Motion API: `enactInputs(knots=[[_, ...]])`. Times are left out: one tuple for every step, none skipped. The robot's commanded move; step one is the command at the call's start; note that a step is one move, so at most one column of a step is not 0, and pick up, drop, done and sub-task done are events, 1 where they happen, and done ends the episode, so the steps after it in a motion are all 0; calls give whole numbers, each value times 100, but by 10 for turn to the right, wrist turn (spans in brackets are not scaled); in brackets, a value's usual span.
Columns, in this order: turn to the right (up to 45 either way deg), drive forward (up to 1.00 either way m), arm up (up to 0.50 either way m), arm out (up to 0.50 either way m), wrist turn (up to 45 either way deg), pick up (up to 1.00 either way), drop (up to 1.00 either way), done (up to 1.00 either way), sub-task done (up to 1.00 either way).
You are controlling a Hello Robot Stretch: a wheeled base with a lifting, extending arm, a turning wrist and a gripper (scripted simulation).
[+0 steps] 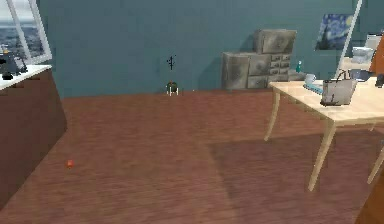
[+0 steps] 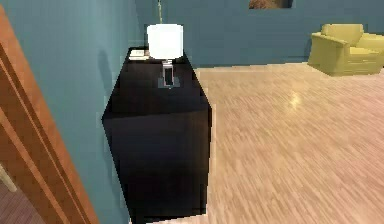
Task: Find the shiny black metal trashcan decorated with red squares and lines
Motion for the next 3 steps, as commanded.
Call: enactInputs(knots=[[60,0,0,0,0,0,0,0,0],[0,85,0,0,0,0,0,0,0],[30,0,0,0,0,0,0,0,0]])
